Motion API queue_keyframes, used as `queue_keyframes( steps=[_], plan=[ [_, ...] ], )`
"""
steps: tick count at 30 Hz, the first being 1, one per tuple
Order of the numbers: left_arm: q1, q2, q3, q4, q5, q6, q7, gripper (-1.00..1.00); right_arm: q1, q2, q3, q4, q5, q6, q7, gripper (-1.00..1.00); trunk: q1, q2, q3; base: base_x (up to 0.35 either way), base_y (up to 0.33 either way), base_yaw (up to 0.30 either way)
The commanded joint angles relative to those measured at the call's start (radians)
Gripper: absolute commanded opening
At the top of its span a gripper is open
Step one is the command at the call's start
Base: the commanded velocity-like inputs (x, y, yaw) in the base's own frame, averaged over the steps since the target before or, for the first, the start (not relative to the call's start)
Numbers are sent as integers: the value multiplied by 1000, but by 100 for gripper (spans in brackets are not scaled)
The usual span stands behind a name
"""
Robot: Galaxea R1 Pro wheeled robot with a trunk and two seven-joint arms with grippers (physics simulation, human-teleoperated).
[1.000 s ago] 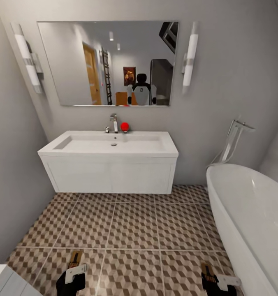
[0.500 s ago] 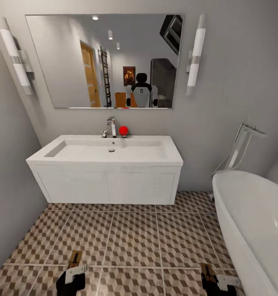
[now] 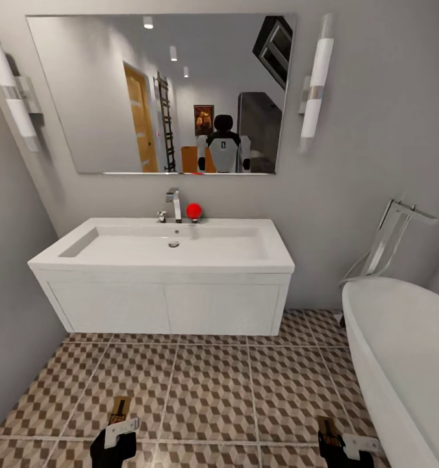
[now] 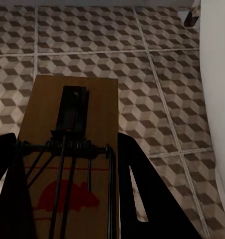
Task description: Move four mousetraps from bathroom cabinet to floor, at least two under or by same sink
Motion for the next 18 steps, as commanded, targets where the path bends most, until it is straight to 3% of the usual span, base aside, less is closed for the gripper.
queue_keyframes(
  steps=[1,18],
  plan=[
    [-1,-1,-3,3,-9,-3,9,-100,-1,0,-4,1,6,-3,0,-100,0,0,-1,12,0,0],
    [-1,-1,-3,3,-9,-3,9,-100,-1,0,-4,1,6,-3,0,-100,0,0,-1,1,0,0]
  ],
)
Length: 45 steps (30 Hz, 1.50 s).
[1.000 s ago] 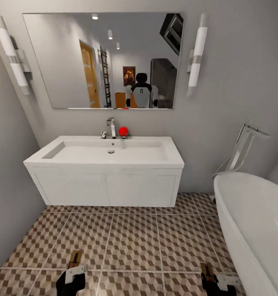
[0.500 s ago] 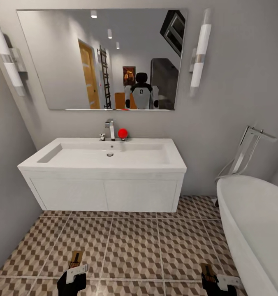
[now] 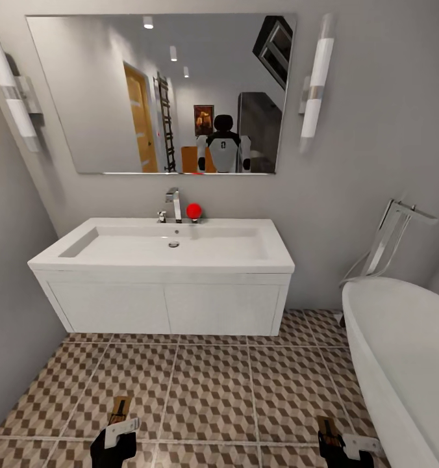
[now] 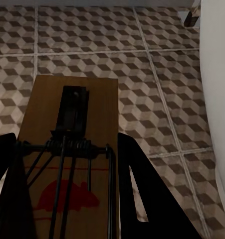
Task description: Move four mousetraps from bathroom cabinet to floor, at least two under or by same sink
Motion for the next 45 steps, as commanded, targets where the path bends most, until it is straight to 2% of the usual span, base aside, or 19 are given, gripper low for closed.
queue_keyframes(
  steps=[1,9,25,27,34,37,39,40,42,43,44,45],
  plan=[
    [-1,-1,-3,3,-9,-3,9,-100,-1,0,-4,1,6,-3,0,-100,0,-1,-1,0,0,0],
    [-1,-2,-3,3,-9,-3,9,-100,-1,0,-4,1,6,-3,0,-100,0,-1,-1,0,0,0],
    [-1,-2,-4,3,-9,-3,9,-100,-1,2,-4,1,6,-3,0,-100,61,-113,-51,0,0,0],
    [-1,-5,-4,3,-9,-3,9,-100,-1,1,-4,1,6,-3,0,-100,69,-127,-57,0,0,0],
    [-1,-24,-6,0,-13,-3,9,-100,-1,3,-3,-2,7,-2,-1,-100,69,-127,-57,0,0,0],
    [0,-37,-4,-2,-14,20,11,-100,-1,27,17,-14,24,9,-4,-100,69,-127,-57,0,0,0],
    [0,-39,-1,-15,-16,109,12,-100,-1,61,39,-53,54,38,-17,-100,69,-127,-57,0,0,0],
    [0,-38,-1,-25,-17,142,12,-100,-1,70,43,-70,64,51,-24,-100,69,-127,-57,0,0,0],
    [-1,-16,0,-106,-17,301,12,-100,-1,108,52,-153,107,139,-59,-100,69,-127,-57,0,0,0],
    [-1,-7,1,-136,-18,346,12,-100,-1,118,53,-175,117,167,-67,-100,69,-127,-57,0,0,0],
    [-1,12,1,-206,-18,436,12,-100,-1,138,55,-223,136,223,-80,-100,69,-127,-57,0,0,0],
    [-1,21,1,-243,-18,480,13,-100,-1,149,55,-247,144,250,-85,-100,69,-127,-57,0,0,0]
  ],
)
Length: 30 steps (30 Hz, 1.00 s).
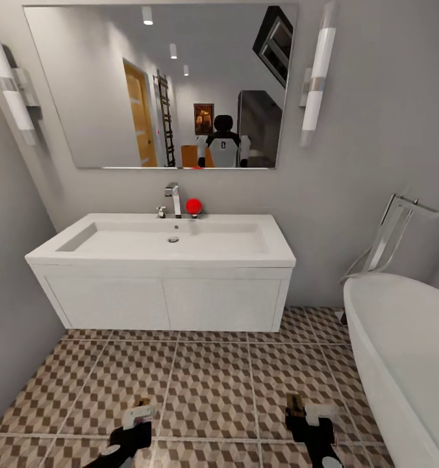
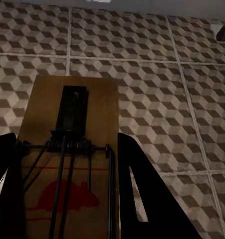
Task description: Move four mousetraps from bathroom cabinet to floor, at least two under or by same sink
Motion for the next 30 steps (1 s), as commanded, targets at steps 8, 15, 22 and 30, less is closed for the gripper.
queue_keyframes(
  steps=[8,15,22,30],
  plan=[
    [-2,76,-6,-360,5,334,86,-100,-96,65,19,-139,35,244,-18,-100,0,0,-1,0,0,0],
    [-5,81,-7,-450,3,417,185,-100,-186,69,31,-133,37,379,-19,-100,0,0,-1,0,0,0],
    [-5,79,-13,-498,1,408,203,-100,-198,69,34,-128,38,387,-19,-100,0,0,-1,0,0,0],
    [-5,75,-68,-534,-10,404,207,-100,-198,67,38,-123,38,386,-18,-100,0,0,-1,0,0,0]
  ],
)
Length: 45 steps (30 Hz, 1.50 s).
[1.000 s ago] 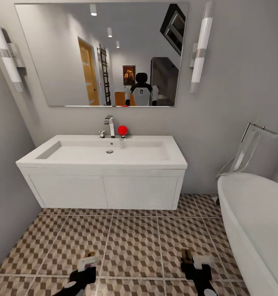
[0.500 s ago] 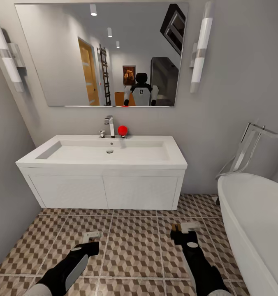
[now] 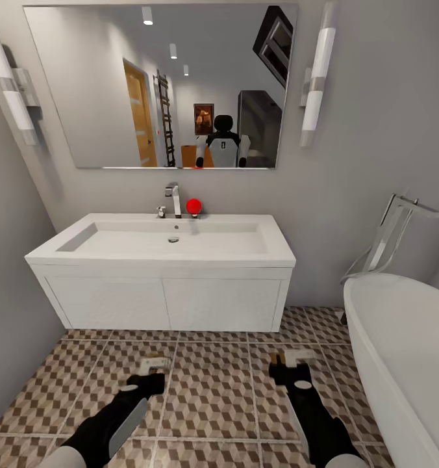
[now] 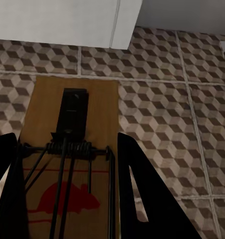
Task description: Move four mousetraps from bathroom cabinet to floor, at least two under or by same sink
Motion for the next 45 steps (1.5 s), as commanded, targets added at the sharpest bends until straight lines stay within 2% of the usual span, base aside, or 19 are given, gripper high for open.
queue_keyframes(
  steps=[1,6,19,30,39,45],
  plan=[
    [-1,-2,-19,-3,8,3,11,-100,0,-1,-3,5,6,4,2,-100,0,-1,-1,0,0,0],
    [-1,-14,-37,-6,7,3,14,-100,0,-4,-4,24,6,-3,2,-100,0,-1,-1,0,0,0],
    [-1,-16,-42,-17,7,2,13,-100,0,-4,-4,29,7,-6,3,-100,0,-1,-1,0,0,0],
    [-1,-16,-43,-42,7,2,13,-100,0,-1,-2,30,7,-6,3,-100,42,-78,-35,0,0,0],
    [-1,-5,-42,-98,7,2,12,-100,0,1,0,31,5,-6,4,-100,77,-141,-64,0,0,0],
    [-1,-3,-42,-101,7,2,12,-100,0,1,43,42,5,-7,4,-100,100,-183,-82,0,0,0]
  ],
)
